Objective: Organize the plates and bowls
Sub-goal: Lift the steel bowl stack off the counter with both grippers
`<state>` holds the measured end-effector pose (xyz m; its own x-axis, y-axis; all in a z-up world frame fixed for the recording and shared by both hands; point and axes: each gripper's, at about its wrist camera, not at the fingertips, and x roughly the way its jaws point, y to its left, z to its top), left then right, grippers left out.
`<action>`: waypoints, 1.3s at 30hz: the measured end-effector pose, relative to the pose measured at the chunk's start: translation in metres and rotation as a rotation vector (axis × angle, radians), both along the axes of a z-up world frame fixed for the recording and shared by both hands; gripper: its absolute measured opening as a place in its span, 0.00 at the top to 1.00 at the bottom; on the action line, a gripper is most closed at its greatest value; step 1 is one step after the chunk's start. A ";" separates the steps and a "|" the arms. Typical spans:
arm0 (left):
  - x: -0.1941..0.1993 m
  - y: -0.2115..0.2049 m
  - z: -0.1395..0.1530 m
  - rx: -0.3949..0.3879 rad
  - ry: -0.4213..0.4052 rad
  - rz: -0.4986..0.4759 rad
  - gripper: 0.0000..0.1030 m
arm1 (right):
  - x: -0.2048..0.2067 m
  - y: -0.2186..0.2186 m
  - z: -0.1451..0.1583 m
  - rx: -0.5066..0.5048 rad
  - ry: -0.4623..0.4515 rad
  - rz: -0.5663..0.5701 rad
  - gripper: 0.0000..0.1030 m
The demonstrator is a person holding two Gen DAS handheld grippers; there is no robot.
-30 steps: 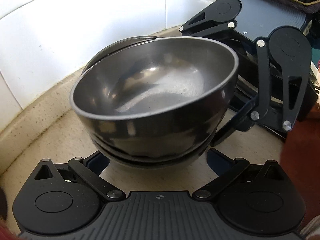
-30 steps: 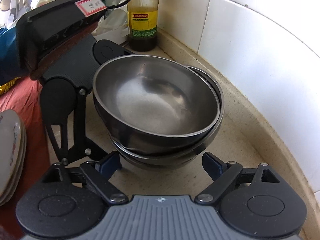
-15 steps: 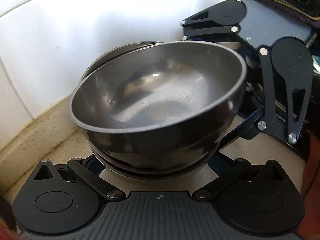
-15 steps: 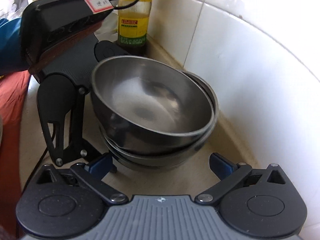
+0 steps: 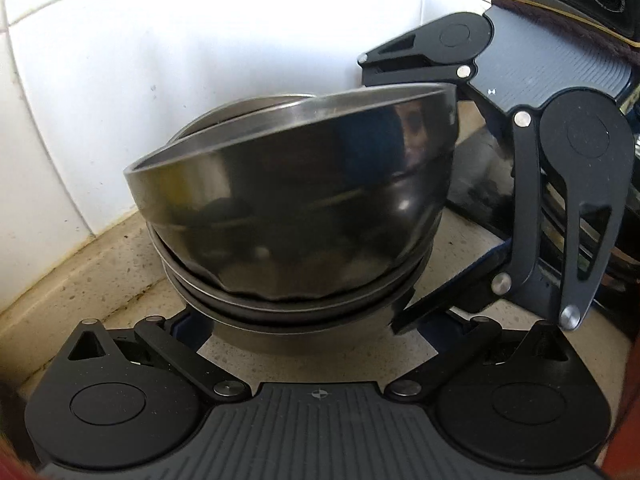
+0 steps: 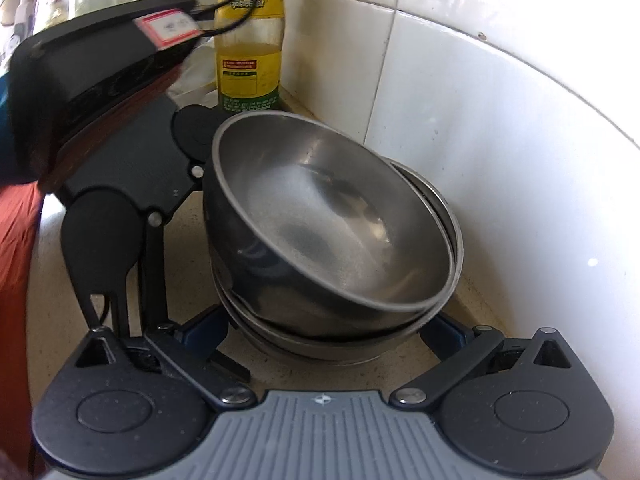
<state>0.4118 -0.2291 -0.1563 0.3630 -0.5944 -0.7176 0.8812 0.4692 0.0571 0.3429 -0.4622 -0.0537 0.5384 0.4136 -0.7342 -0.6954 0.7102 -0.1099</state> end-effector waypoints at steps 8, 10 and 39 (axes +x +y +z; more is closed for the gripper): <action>-0.025 0.001 0.000 -0.010 -0.061 0.007 0.00 | -0.016 -0.008 0.005 0.061 -0.020 -0.043 0.02; -0.027 0.006 0.001 -0.009 -0.079 0.018 0.00 | -0.019 -0.004 0.010 0.077 -0.042 -0.054 0.02; -0.182 0.050 0.076 -0.037 -0.325 0.026 0.00 | -0.187 0.031 0.108 0.071 -0.278 -0.137 0.02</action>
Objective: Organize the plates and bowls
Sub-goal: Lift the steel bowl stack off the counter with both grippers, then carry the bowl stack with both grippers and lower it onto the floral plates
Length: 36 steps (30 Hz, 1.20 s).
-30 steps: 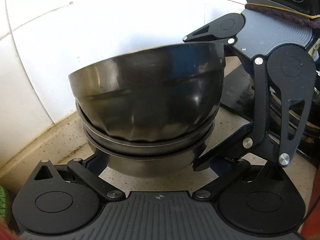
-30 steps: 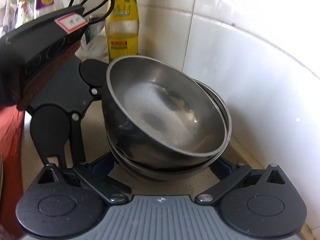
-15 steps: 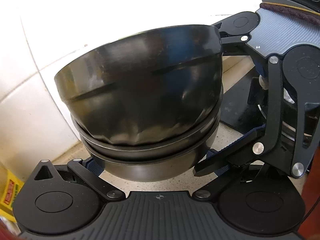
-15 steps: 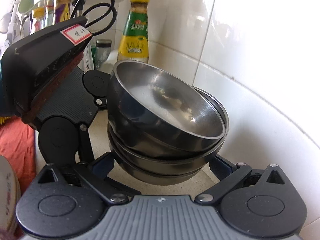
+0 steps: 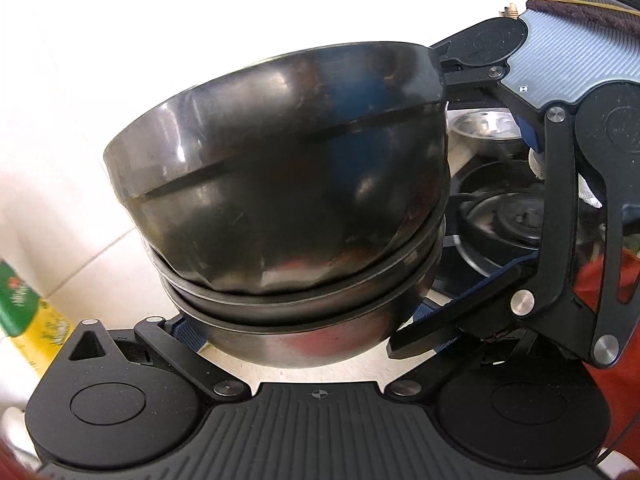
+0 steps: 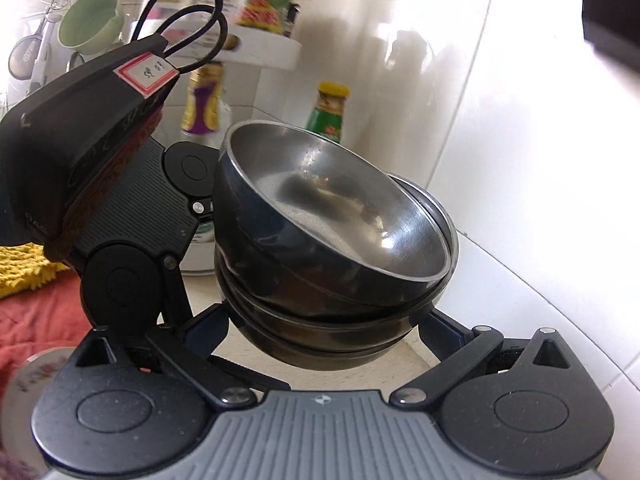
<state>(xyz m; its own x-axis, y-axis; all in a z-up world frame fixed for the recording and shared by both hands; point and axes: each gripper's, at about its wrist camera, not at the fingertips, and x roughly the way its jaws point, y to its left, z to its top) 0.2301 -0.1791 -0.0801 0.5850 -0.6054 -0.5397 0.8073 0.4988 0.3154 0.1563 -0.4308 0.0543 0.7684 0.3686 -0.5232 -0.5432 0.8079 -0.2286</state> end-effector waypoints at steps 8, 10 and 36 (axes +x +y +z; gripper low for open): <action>-0.064 0.024 -0.006 0.021 0.008 -0.022 0.00 | -0.075 0.028 0.005 0.018 0.011 -0.041 0.02; -0.081 0.029 -0.012 0.037 0.006 -0.016 0.00 | -0.092 0.034 0.004 0.025 0.010 -0.034 0.02; -0.215 0.014 -0.111 0.195 0.031 0.152 0.00 | -0.178 0.057 -0.088 0.171 0.052 0.092 0.02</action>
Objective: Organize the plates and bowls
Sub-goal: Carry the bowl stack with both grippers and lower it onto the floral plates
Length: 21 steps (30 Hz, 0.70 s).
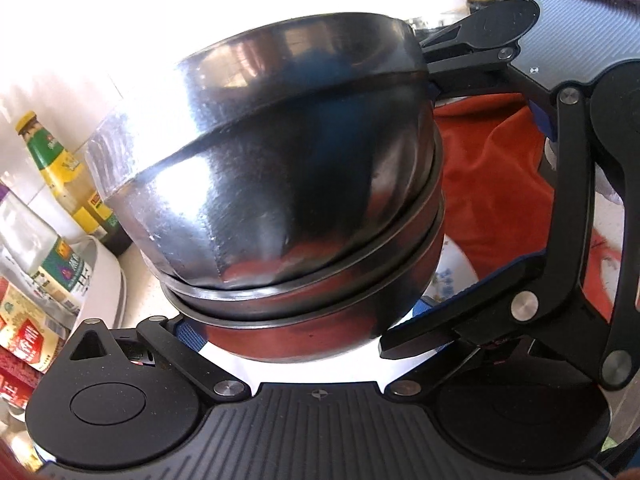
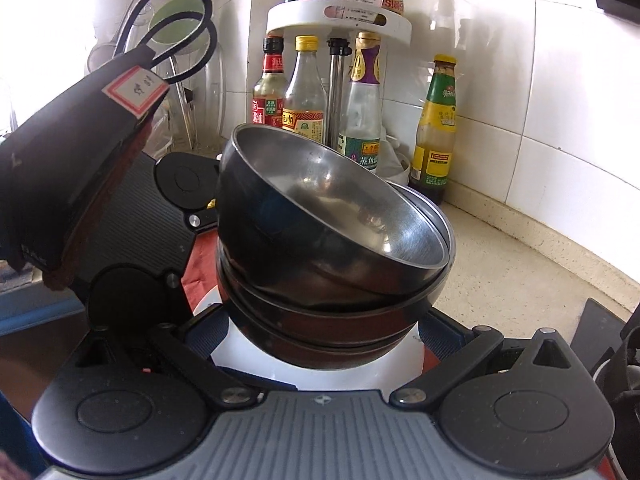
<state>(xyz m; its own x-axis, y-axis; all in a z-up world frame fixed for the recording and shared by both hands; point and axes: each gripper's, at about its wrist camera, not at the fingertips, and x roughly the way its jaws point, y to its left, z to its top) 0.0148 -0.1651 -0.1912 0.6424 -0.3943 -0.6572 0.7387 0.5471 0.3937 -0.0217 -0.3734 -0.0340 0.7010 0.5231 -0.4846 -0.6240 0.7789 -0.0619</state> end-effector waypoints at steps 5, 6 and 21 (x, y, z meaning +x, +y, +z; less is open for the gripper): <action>-0.022 -0.006 0.004 0.086 -0.049 -0.033 0.00 | 0.002 -0.004 -0.010 0.042 0.023 -0.009 0.03; -0.025 -0.010 0.005 0.120 -0.059 -0.039 0.00 | 0.004 -0.005 -0.010 0.051 0.026 -0.014 0.03; -0.048 -0.005 -0.011 0.426 -0.235 -0.198 0.00 | -0.003 0.006 -0.012 -0.056 0.004 0.016 0.06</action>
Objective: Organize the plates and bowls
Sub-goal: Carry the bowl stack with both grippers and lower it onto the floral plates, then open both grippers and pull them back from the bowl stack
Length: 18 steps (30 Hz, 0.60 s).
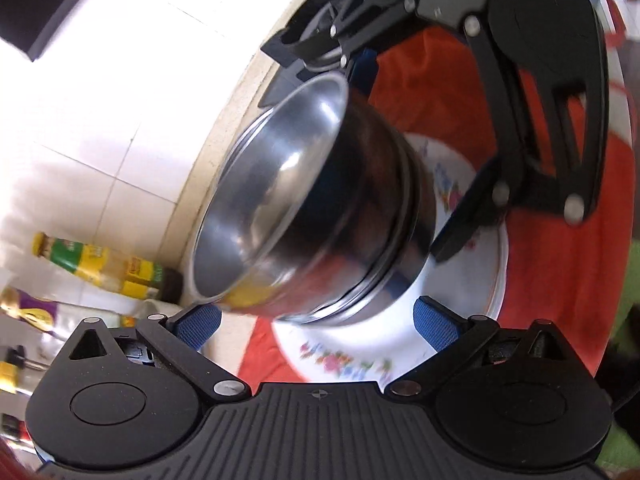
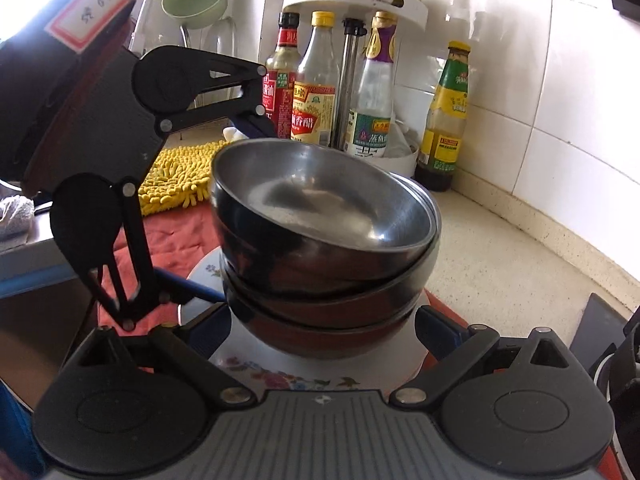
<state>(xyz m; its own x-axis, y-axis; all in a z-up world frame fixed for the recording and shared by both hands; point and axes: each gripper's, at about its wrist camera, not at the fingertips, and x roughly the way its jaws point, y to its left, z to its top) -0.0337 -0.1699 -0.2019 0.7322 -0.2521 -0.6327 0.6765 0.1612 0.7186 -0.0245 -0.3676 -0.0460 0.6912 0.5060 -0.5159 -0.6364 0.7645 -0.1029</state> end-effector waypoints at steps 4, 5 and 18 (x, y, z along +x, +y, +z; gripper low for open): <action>0.011 0.024 0.011 -0.003 0.010 0.051 0.00 | 0.000 -0.001 0.004 0.012 0.029 -0.031 0.06; 0.010 0.029 0.012 -0.012 0.016 0.070 0.00 | -0.003 -0.001 0.004 0.008 0.034 -0.034 0.06; 0.001 0.070 0.060 -0.631 0.264 0.530 0.00 | -0.081 -0.004 0.035 0.195 0.054 -0.265 0.01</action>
<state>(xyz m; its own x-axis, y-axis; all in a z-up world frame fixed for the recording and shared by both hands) -0.0327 -0.0996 -0.1415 0.7010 -0.2803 -0.6557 0.5316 0.8183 0.2185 -0.1054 -0.3715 -0.0114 0.7865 0.4051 -0.4662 -0.4134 0.9061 0.0899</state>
